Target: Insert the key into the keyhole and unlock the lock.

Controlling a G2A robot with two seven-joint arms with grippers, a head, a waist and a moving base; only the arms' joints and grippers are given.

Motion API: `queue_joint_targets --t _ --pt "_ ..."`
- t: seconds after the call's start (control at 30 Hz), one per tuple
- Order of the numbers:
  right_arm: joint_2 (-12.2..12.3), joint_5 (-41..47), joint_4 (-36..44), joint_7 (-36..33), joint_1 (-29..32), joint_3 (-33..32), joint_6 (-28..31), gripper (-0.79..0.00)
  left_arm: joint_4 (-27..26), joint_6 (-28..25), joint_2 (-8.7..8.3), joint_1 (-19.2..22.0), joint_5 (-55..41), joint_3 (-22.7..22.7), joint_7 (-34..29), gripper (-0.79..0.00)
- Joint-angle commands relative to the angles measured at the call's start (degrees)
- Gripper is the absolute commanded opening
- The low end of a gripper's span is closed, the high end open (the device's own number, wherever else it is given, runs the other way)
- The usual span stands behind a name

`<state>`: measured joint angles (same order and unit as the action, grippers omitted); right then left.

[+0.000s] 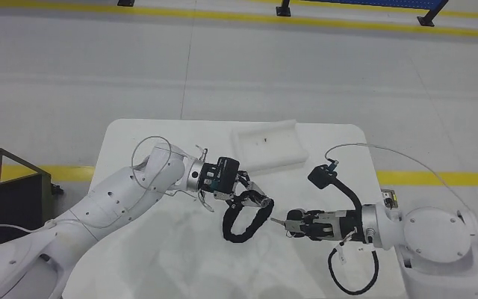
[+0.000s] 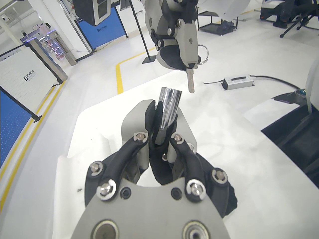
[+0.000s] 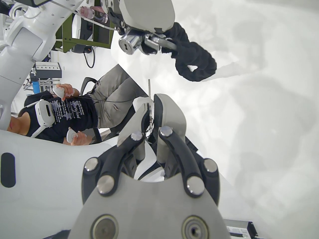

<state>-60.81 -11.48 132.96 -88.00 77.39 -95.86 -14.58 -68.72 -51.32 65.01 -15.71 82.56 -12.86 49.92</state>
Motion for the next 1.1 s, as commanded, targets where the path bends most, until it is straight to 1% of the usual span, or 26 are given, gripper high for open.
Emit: queue_joint_targets --t 0.0,0.07,0.17,0.47,0.7,1.07 --pt "1.46 -1.01 1.69 0.0 -0.33 -0.12 -1.7 -0.785 -0.44 -0.67 0.58 0.24 -0.27 -0.61 -0.79 -0.785" --pt "2.58 -0.51 1.69 0.0 -1.2 -0.09 -1.71 -0.785 -0.55 -1.01 1.21 0.61 -0.14 -0.95 -1.69 -0.785" --pt "4.83 1.28 1.69 0.0 -2.47 -0.68 -1.72 -0.785 0.11 -1.86 2.66 1.33 0.8 -1.09 -3.18 -0.785" --pt "11.65 5.32 1.69 0.11 -7.06 -0.57 -1.84 -0.785 3.63 -2.82 5.9 1.24 2.91 -1.18 -2.72 -0.785" --pt "17.05 7.86 1.69 2.3 -10.45 1.09 -4.03 -0.785 5.29 -3.79 7.56 1.01 3.66 -1.88 -3.38 -0.785" --pt "25.88 13.09 1.69 8.32 -14.33 7.22 -10.04 -0.785 6.49 -5.64 9.51 0.2 3.9 -3.13 -4.92 -0.785"
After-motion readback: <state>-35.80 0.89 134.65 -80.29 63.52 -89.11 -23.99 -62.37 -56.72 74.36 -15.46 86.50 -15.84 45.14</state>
